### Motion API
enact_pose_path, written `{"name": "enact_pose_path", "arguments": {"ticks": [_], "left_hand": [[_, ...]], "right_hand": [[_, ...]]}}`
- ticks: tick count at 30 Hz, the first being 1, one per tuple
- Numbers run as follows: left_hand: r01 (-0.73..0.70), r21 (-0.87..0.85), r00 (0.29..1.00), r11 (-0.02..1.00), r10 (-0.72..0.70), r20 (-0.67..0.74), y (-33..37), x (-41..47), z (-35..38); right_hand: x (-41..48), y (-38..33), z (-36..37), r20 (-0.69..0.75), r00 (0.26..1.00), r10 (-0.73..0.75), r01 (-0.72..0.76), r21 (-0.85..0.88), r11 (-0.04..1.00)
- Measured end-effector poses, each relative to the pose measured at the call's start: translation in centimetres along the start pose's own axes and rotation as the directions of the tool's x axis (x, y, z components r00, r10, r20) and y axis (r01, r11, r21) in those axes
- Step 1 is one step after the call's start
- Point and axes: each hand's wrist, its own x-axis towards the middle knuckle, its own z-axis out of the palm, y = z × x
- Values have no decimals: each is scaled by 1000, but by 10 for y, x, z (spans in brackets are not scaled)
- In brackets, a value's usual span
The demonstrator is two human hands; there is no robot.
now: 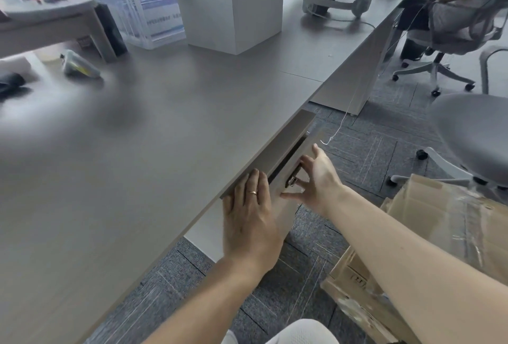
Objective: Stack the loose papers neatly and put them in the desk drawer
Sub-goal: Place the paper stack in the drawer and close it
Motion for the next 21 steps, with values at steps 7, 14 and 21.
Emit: {"name": "enact_pose_path", "arguments": {"ticks": [7,14,21], "left_hand": [[-17,39,993,999,22,-117,-7,5,15],[0,56,995,998,6,-103,-6,5,18],[-8,90,992,996,19,-128,-7,4,20]], "right_hand": [[9,3,20,79,997,1,-4,37,999],[14,2,22,79,997,-19,17,36,999],[12,1,23,73,997,-18,16,24,1000]]}}
